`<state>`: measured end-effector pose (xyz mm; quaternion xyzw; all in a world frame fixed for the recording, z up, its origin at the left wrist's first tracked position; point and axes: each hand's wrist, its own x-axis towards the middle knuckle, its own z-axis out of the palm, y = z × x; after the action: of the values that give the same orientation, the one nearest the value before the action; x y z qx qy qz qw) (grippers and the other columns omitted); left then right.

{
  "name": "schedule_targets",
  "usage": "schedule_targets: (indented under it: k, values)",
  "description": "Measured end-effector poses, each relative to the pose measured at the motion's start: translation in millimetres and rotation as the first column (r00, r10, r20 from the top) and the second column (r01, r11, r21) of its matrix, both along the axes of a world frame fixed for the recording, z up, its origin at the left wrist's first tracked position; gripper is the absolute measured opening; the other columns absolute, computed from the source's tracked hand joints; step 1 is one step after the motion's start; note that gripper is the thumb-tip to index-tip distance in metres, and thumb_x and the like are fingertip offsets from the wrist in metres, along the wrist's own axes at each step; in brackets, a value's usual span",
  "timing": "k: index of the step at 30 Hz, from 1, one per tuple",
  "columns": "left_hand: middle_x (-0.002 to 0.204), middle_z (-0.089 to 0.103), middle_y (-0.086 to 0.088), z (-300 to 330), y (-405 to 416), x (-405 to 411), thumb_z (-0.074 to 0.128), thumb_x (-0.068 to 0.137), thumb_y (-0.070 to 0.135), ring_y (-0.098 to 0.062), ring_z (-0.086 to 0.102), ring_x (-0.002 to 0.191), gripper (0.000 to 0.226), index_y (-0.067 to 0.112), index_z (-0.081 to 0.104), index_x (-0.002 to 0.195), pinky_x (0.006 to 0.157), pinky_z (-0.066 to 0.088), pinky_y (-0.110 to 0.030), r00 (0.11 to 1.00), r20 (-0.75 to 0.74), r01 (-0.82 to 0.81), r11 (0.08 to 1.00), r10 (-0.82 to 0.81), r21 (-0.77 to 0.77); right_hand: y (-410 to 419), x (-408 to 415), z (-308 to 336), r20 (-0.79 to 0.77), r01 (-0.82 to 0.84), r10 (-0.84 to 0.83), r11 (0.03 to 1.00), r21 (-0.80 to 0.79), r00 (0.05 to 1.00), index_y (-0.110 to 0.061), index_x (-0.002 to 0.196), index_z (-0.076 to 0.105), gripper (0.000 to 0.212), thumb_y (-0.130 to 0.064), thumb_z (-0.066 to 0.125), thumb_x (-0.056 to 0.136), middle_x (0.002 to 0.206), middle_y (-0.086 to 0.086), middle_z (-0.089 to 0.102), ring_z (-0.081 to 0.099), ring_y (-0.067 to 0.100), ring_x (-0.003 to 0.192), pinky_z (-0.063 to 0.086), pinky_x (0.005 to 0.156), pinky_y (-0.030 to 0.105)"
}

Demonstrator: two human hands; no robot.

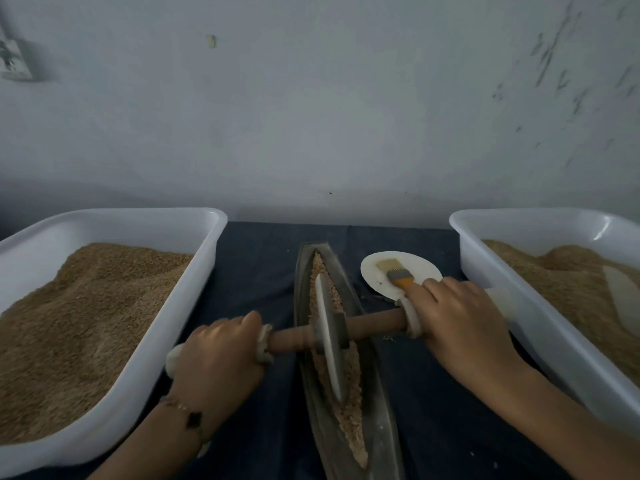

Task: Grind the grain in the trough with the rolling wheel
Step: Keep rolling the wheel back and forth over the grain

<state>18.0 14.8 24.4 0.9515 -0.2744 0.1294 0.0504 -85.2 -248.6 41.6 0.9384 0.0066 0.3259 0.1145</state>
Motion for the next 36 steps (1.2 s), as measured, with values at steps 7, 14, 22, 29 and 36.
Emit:
schedule_targets:
  k: [7,14,22,29,36]
  values:
    - [0.076,0.050,0.013,14.3,15.8,-34.5,0.041,0.087,0.048,-0.005,0.053,0.074,0.023,0.030,0.033,0.075,0.054,0.030,-0.019,0.994,-0.108,0.017,0.998,-0.011,0.055,2.3,-34.2,4.8,-0.039,-0.043,0.044,0.998,0.039,0.998,-0.016,0.071,0.063,0.039,0.004,0.079,0.041,0.063,-0.002,0.054,0.050,0.019,0.054,0.036,0.048,0.030]
    - [0.073,0.046,0.014,11.2,-9.9,3.5,0.044,0.091,0.042,-0.001,0.044,0.062,0.022,0.032,0.033,0.074,0.050,0.027,-0.019,0.990,-0.139,-0.016,0.997,0.026,0.072,4.2,4.1,4.7,-0.172,0.077,-0.077,0.997,-0.007,0.982,-0.018,0.083,0.063,0.041,-0.008,0.082,0.049,0.072,-0.002,0.059,0.057,0.022,0.063,0.031,0.056,0.031]
    - [0.065,0.042,0.012,7.3,-47.5,69.3,0.053,0.086,0.041,-0.005,0.041,0.057,0.027,0.028,0.034,0.072,0.058,0.034,-0.024,0.994,0.098,-0.058,0.998,0.057,0.005,-24.9,90.2,-4.5,-0.289,0.159,-0.118,0.980,0.123,0.950,-0.031,0.078,0.041,0.024,-0.028,0.065,0.074,0.073,-0.011,0.048,0.040,0.015,0.065,0.024,0.060,0.029]
    - [0.060,0.043,0.009,16.6,-60.2,79.8,0.051,0.084,0.042,-0.008,0.038,0.051,0.029,0.026,0.035,0.066,0.054,0.035,-0.026,0.981,0.195,-0.026,0.995,0.006,0.099,-40.1,89.9,-31.8,-0.267,0.151,-0.072,0.946,0.286,0.961,-0.032,0.069,0.039,0.021,-0.030,0.059,0.075,0.060,-0.013,0.043,0.044,0.013,0.058,0.017,0.046,0.025]
    - [0.064,0.047,0.009,13.3,-50.2,69.7,0.051,0.086,0.042,-0.007,0.044,0.056,0.028,0.027,0.036,0.067,0.058,0.038,-0.025,0.996,0.092,-0.023,0.996,0.015,0.080,-27.4,80.7,-21.3,-0.252,0.169,-0.116,0.965,0.200,0.961,-0.029,0.074,0.046,0.016,-0.027,0.062,0.074,0.066,-0.011,0.047,0.049,0.016,0.063,0.028,0.053,0.030]
